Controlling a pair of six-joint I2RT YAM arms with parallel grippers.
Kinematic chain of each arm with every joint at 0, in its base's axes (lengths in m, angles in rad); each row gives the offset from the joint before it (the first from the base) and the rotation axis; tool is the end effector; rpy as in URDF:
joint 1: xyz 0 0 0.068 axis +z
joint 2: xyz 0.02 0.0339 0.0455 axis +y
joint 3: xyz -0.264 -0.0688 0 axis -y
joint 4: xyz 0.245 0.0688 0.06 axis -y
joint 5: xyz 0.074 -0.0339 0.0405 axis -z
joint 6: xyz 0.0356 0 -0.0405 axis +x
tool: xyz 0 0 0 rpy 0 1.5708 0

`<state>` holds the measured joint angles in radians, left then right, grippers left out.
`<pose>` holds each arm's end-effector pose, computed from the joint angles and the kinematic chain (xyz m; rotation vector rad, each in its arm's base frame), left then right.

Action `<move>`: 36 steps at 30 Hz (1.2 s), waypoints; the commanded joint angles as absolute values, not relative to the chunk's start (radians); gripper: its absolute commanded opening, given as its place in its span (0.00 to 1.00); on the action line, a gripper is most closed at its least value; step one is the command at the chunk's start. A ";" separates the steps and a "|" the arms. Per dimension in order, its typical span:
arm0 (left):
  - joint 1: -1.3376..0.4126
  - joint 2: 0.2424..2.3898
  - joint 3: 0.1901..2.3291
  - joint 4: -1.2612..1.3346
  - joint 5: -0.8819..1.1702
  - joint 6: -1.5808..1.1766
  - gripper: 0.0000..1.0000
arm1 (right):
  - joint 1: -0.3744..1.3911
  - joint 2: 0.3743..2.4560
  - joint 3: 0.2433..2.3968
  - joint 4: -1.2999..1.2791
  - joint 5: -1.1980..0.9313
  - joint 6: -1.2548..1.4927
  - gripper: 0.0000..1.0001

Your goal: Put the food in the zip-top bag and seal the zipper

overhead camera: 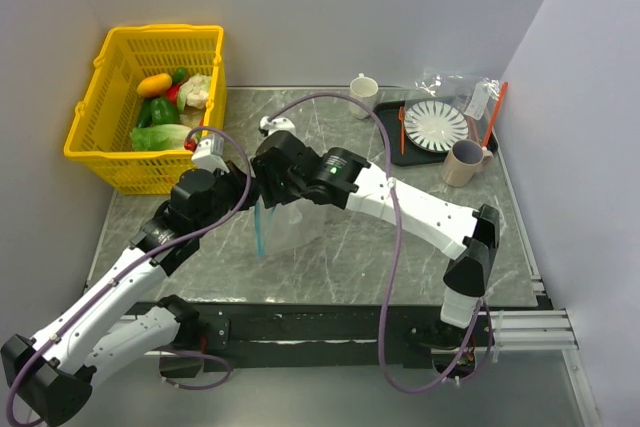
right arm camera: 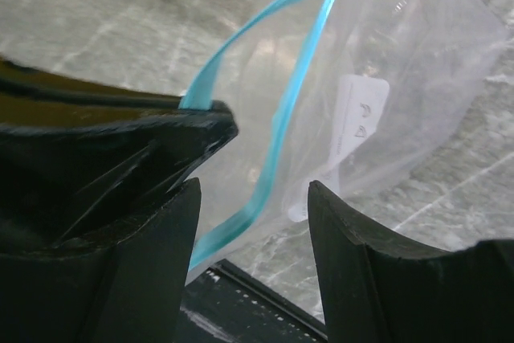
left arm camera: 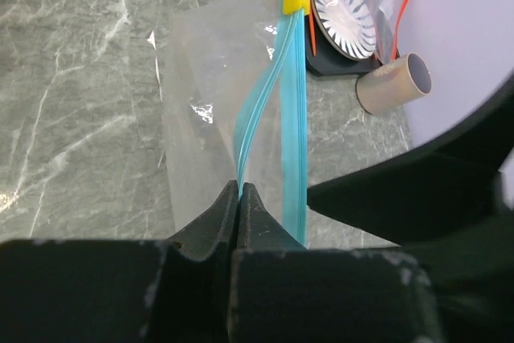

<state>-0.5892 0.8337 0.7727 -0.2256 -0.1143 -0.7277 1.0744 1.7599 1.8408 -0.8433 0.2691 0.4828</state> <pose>0.1649 -0.1054 0.3230 -0.2162 1.9225 -0.7970 0.1928 0.3361 0.3776 -0.5535 2.2820 0.4783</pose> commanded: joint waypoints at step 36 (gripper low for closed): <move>-0.589 1.003 0.660 -0.040 -0.147 -0.764 0.01 | 0.928 1.595 1.830 -0.999 0.549 0.399 0.00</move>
<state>-0.5896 0.9981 0.6792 -0.0978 -0.1455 -0.7525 0.9634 1.6646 1.8538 -1.0168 0.5343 0.4191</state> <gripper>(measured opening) 0.021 0.012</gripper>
